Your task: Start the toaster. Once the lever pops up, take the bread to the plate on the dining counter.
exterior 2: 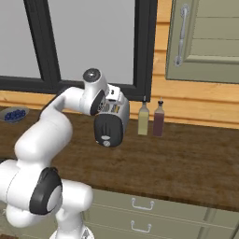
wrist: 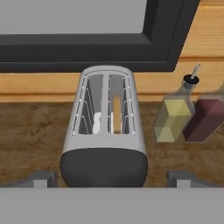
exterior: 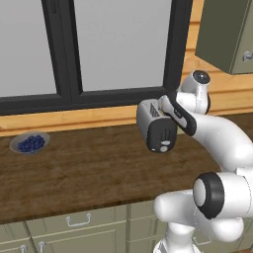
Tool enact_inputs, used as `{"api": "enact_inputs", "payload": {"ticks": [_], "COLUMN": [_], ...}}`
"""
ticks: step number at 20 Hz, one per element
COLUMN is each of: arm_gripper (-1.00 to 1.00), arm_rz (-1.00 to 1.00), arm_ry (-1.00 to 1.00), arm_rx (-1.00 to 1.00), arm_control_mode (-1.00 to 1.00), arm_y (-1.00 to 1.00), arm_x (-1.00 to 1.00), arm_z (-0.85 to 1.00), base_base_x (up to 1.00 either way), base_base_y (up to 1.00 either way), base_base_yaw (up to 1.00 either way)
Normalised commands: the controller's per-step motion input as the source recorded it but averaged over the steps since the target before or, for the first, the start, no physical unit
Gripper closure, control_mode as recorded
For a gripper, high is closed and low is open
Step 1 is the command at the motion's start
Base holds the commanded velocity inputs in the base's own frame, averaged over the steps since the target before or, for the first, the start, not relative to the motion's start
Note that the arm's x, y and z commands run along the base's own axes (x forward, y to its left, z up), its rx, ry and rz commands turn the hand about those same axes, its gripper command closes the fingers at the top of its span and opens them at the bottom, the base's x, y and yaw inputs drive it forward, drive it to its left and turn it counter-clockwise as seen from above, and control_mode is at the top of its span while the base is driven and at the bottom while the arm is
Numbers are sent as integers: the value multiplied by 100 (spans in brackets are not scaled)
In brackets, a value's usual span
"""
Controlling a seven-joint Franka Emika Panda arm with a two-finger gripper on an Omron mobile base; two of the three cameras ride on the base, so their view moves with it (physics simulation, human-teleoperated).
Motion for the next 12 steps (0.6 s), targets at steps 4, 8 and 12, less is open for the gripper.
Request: {"api": "enact_inputs", "payload": {"ticks": [4, 8, 12], "arm_gripper": [-100, -100, -100], "arm_rz": [0, 0, 0], "arm_ry": [0, 0, 0], "arm_rx": [0, 0, 0], "arm_control_mode": [-100, -100, -100], "arm_y": [0, 0, 0], "arm_x": [24, 21, 21], "arm_z": [-16, -17, -18], "base_base_x": [0, 0, 0], "base_base_y": [0, 0, 0], "base_base_yaw": [0, 0, 0]}}
